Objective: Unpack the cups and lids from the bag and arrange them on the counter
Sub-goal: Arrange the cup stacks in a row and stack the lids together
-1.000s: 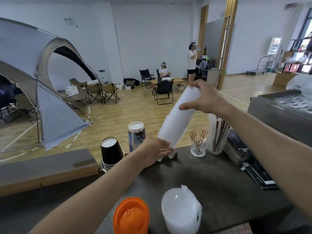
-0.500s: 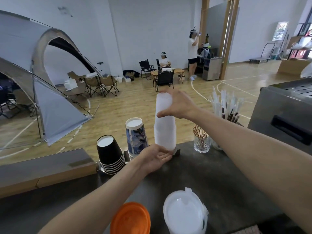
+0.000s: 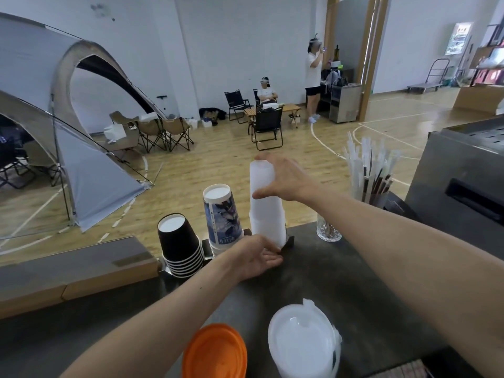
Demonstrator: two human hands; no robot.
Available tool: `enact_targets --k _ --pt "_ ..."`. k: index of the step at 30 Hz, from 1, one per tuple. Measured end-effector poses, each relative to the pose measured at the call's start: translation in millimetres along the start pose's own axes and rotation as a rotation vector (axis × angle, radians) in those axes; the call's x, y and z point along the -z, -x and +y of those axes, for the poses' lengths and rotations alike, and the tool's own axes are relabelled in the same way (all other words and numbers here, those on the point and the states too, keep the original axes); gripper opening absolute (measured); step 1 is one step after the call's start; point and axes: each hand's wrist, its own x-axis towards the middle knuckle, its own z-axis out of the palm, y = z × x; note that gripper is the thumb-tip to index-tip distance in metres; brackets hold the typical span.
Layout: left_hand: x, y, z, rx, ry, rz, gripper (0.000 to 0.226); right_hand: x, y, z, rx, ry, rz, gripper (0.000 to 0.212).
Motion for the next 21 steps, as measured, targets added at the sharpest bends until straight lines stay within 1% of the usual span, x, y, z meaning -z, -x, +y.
enact_targets --k 3,7,12,15,17,19,21 --pt "0 6 3 -0.020 -0.047 -0.006 0.078 -3 1 0 0.012 0.006 -0.012 0.097" --pt "-1 16 7 -0.055 -0.073 -0.009 0.080 -2 5 -1 -0.009 -0.031 -0.020 0.100" --pt "1 31 11 -0.069 -0.091 -0.029 0.074 1 15 -2 -0.035 -0.066 -0.010 0.120" --pt "4 42 13 -0.066 -0.080 -0.066 0.076 5 20 -4 -0.053 -0.086 0.011 0.127" --pt "5 52 15 -0.070 -0.081 -0.087 0.074 9 24 -6 -0.066 -0.091 0.021 0.129" --pt "9 66 16 -0.089 -0.115 -0.110 0.067 15 30 -8 -0.067 -0.086 0.040 0.129" --pt "15 82 18 -0.127 -0.176 -0.137 0.059 21 39 -11 -0.051 -0.057 0.095 0.122"
